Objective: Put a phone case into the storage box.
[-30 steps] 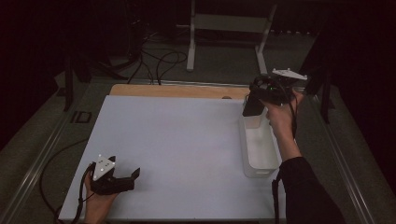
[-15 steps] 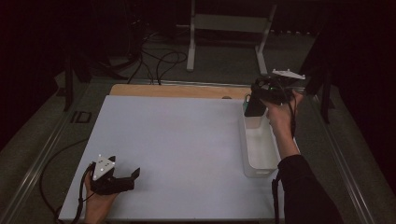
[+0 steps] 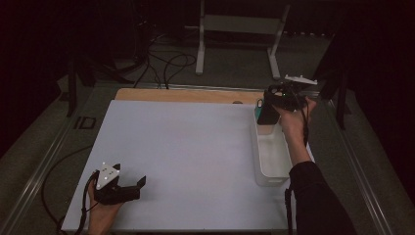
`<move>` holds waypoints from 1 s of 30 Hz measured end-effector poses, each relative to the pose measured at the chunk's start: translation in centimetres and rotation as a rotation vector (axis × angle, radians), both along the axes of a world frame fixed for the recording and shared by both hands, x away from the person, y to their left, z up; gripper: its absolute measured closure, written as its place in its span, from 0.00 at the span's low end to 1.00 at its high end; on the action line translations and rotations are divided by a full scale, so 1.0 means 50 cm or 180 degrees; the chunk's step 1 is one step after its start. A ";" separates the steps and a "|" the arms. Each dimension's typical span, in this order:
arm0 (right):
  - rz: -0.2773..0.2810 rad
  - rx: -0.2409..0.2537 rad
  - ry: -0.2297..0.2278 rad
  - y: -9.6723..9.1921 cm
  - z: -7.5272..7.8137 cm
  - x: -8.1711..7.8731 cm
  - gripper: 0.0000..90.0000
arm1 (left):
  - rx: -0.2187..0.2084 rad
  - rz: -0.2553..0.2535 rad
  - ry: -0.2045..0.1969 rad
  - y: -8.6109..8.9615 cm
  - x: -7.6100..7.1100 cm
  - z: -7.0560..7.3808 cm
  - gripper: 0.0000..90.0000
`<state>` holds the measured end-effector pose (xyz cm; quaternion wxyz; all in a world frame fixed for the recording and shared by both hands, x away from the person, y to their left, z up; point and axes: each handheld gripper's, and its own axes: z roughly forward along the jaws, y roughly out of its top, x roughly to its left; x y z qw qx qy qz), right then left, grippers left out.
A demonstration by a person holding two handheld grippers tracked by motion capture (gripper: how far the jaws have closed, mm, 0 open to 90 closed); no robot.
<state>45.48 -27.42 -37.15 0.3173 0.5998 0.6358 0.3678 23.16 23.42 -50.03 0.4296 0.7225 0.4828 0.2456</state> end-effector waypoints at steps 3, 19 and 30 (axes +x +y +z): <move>0.0007 -0.0016 0.0026 0.001 -0.009 0.001 0.15 | 0.0007 0.0002 0.0000 0.000 0.000 0.000 0.00; 0.0017 -0.0115 0.0203 0.022 -0.067 0.006 0.15 | -0.0007 0.0004 -0.0007 0.000 0.000 0.001 0.00; -0.0091 -0.0155 0.0394 0.031 -0.106 0.023 0.14 | 0.0002 -0.0002 0.0003 0.001 0.000 0.000 0.00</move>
